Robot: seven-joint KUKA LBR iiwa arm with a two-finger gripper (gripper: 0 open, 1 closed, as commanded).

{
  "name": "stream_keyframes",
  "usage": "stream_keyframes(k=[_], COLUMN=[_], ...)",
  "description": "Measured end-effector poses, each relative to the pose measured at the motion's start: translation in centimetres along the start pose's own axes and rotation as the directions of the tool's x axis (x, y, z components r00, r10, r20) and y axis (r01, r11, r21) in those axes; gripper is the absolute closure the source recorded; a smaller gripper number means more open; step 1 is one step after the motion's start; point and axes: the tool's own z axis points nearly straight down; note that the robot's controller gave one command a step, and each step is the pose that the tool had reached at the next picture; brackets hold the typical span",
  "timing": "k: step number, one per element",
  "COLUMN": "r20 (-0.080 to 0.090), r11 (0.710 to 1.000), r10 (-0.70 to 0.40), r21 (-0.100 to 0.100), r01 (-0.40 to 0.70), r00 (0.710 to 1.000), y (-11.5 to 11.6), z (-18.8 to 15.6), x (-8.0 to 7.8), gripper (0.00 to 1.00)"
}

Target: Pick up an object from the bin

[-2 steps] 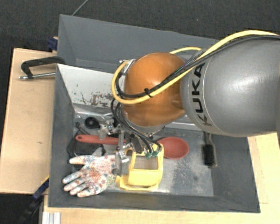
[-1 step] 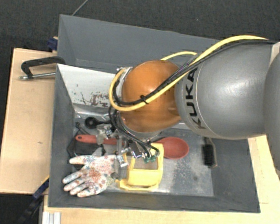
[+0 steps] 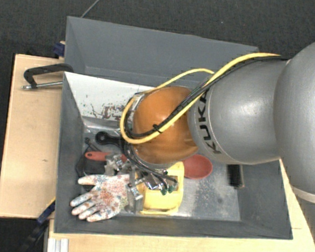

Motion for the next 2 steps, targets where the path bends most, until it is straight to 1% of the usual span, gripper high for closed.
stream_keyframes(k=[1, 2], r20=[0.002, 0.004], r11=[0.999, 0.998], r10=[-0.041, -0.061], r21=[0.000, -0.001], r01=[0.041, 0.061], r00=[0.999, 0.998], y=[0.30, -0.05], z=[5.41, 5.09], x=[-0.45, -0.40], gripper=[0.00, 1.00])
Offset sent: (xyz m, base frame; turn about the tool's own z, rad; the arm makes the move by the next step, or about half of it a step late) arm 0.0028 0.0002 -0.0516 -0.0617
